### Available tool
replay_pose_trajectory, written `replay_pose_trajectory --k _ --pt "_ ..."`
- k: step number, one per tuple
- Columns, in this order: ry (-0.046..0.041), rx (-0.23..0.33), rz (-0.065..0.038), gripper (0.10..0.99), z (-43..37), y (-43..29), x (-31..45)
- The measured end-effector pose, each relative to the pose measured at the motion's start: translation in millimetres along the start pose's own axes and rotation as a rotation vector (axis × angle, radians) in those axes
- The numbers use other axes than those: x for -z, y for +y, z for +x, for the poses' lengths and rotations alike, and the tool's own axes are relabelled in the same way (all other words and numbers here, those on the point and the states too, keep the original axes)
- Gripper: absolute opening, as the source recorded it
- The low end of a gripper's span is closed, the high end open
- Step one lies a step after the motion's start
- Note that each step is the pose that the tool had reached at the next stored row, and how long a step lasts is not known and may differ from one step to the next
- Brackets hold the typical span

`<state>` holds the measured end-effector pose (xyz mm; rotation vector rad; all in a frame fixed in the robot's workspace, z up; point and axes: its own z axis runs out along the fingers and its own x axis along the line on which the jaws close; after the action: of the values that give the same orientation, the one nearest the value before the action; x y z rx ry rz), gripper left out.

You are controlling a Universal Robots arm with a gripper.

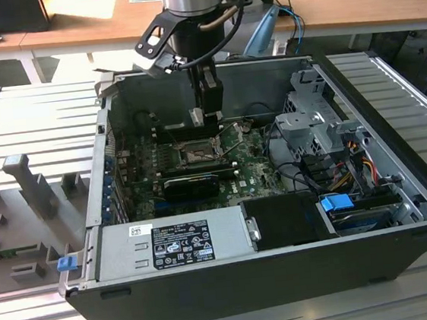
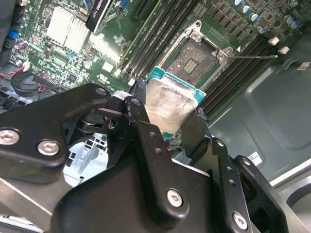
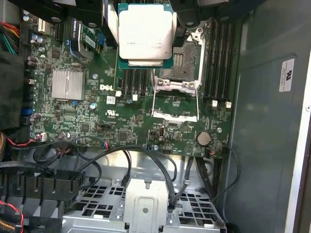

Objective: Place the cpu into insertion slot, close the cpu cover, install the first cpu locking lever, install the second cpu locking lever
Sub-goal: 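Place the cpu into insertion slot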

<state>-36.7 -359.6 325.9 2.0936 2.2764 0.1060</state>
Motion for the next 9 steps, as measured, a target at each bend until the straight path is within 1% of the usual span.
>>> replay_pose_trajectory --k 2,4,5,9 --pt "-0.0008 -0.01 0.0 0.525 0.0 -0.1 -0.9" --pt "-0.0033 -0.04 0.0 0.525 0.0 -0.2 -2.0" --pt "-0.0036 -0.047 -0.001 0.525 0.0 -0.3 -3.3" --pt "-0.0033 -0.047 -0.001 0.525 -0.1 -0.9 -10.0"
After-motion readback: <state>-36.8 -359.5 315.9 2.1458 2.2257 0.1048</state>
